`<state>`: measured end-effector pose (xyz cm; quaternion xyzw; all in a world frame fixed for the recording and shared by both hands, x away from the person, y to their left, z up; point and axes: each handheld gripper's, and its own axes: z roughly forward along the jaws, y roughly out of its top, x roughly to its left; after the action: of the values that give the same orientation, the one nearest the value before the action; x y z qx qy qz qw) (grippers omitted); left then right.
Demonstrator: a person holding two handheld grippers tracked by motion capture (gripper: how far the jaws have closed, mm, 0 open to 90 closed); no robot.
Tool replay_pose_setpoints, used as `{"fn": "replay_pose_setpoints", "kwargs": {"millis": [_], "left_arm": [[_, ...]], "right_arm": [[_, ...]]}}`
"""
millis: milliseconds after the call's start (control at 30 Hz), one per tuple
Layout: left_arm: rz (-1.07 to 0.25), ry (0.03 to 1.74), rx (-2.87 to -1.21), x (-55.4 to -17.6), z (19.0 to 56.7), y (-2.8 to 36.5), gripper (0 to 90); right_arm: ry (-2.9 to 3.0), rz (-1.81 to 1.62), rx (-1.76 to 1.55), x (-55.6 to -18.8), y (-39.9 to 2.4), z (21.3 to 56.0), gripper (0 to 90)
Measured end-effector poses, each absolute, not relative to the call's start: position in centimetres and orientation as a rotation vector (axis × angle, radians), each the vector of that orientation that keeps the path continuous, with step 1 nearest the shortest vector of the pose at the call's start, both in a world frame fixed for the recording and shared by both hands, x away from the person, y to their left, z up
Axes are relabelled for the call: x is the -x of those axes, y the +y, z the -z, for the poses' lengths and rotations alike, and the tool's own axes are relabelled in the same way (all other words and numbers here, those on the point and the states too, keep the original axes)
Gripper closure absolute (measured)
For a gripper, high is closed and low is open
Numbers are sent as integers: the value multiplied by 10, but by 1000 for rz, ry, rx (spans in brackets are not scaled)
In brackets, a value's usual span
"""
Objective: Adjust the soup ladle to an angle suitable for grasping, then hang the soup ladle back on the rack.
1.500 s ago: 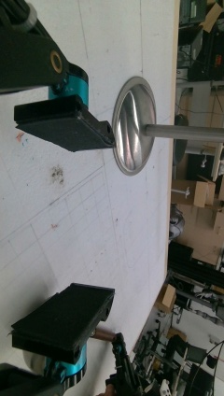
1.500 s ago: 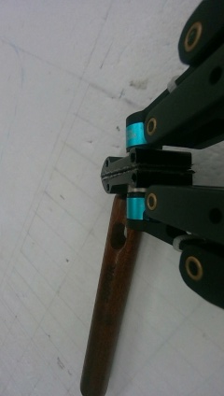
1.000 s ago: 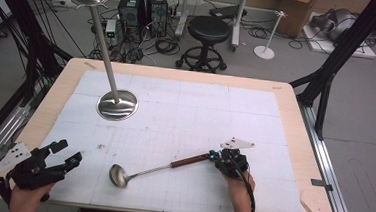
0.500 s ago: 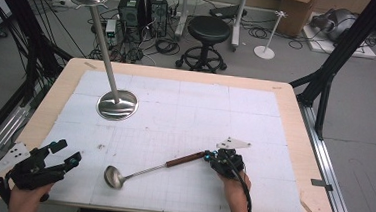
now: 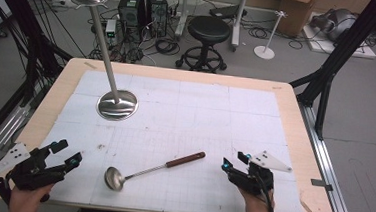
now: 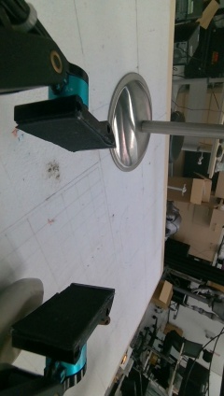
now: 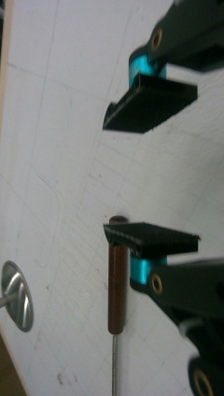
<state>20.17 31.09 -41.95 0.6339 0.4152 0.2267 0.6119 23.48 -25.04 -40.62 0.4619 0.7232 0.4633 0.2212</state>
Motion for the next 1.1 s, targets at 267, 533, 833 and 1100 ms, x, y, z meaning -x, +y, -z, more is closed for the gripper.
{"fn": "replay_pose_setpoints", "kwargs": {"millis": [267, 533, 833, 1100], "left_arm": [[-510, 945, -1448, -201, 419, 311, 236], [-498, 934, -1442, -201, 418, 310, 233], [-498, 929, -1454, -203, 418, 306, 233], [-463, 884, -1487, -211, 411, 298, 231]], "right_arm": [[1905, -1250, -1271, -196, -278, 402, 186], [1808, -1297, -1248, -176, -293, 396, 162], [1818, -1287, -1234, -173, -295, 397, 162], [1811, -1295, -1237, -169, -296, 396, 162]]}}
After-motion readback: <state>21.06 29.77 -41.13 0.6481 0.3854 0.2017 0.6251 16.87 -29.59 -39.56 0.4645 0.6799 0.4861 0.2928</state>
